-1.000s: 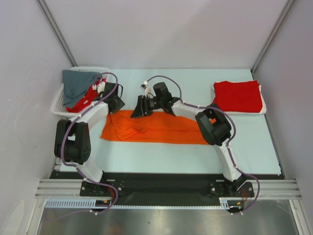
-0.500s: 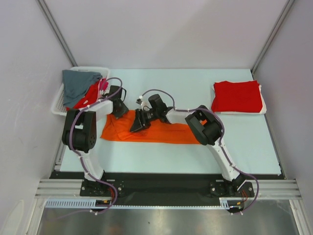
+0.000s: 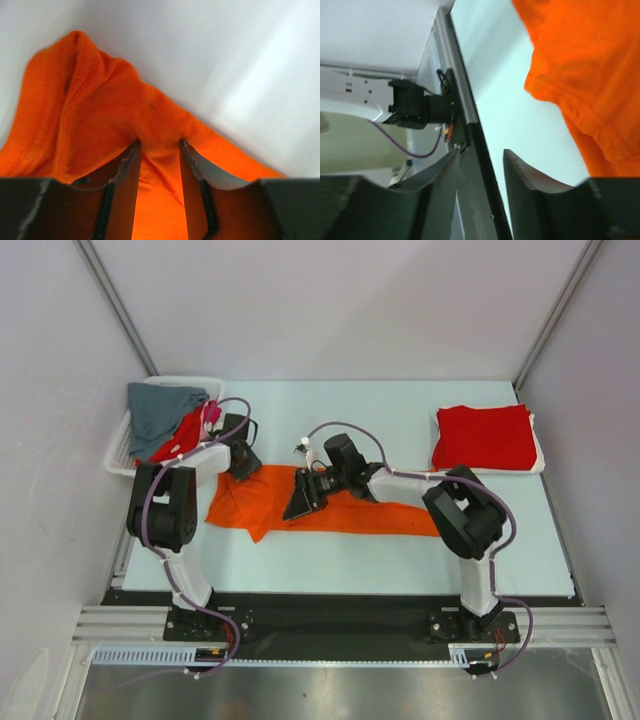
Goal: Fold and stack the t-shirts
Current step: Fold the tshirt
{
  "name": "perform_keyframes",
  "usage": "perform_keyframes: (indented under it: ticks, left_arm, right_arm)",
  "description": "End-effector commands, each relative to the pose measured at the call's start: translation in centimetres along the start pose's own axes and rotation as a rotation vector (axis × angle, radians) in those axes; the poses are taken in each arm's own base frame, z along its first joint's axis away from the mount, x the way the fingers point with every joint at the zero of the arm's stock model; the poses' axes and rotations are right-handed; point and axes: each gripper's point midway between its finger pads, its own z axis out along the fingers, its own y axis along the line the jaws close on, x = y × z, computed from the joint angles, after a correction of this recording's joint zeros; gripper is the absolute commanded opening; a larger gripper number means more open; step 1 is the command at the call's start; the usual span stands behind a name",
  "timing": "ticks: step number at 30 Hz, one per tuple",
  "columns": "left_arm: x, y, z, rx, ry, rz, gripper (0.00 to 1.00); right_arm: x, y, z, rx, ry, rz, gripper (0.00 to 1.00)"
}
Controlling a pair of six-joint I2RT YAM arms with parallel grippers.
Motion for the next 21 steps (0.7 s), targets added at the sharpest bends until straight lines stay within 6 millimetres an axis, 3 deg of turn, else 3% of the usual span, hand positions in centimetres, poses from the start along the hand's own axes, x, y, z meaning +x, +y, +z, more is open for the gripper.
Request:
perform_keyframes:
  ticks: [1, 2, 3, 9, 11, 12, 13, 14, 16, 17, 21]
  left_arm:
    - [-2.0, -0.1, -3.1, 0.012, -0.105, 0.027, 0.42]
    - [-2.2, -0.1, -3.7, 0.015, -0.122, 0.025, 0.42]
    - [-2.8, -0.5, -5.2, 0.041, -0.154, 0.015, 0.43]
    - [-1.7, -0.6, -9.2, 0.110, -0.210, 0.004, 0.43]
    - [-0.6, -0.1, -9.5, 0.119, -0.204, 0.011, 0.40]
    - [-0.3, -0.1, -9.6, 0.128, -0.207, 0.010, 0.38]
    - [0.3, 0.0, -9.8, 0.138, -0.200, 0.013, 0.36]
    - [0.7, 0.0, -9.8, 0.142, -0.195, 0.014, 0.28]
    - [1.2, 0.1, -9.4, 0.142, -0.186, 0.018, 0.14]
    - [1.5, 0.0, -9.1, 0.140, -0.178, 0.022, 0.00]
    - [1.8, -0.1, -7.7, 0.113, -0.153, 0.025, 0.00]
  right_arm:
    - [-1.1, -0.6, -2.1, 0.190, -0.068, -0.060, 0.44]
    - [-1.6, -0.5, -2.9, 0.234, -0.094, -0.078, 0.42]
    - [-2.1, -1.8, -3.6, 0.321, -0.132, -0.074, 0.38]
    - [-1.6, -6.3, -10.1, 0.677, -0.253, -0.007, 0.18]
    - [-0.5, -7.6, -11.8, 0.765, -0.268, 0.017, 0.10]
    - [-0.5, -8.6, -13.4, 0.840, -0.304, 0.029, 0.00]
    - [-0.4, -8.5, -14.6, 0.870, -0.330, 0.032, 0.00]
    - [0.8, -9.3, -15.5, 0.905, -0.328, 0.054, 0.00]
    - [0.7, -9.6, -18.1, 0.955, -0.398, 0.081, 0.00]
    - [1.1, -10.0, -18.8, 0.971, -0.406, 0.098, 0.00]
    - [3.3, -11.9, -22.3, 1.102, -0.431, 0.166, 0.00]
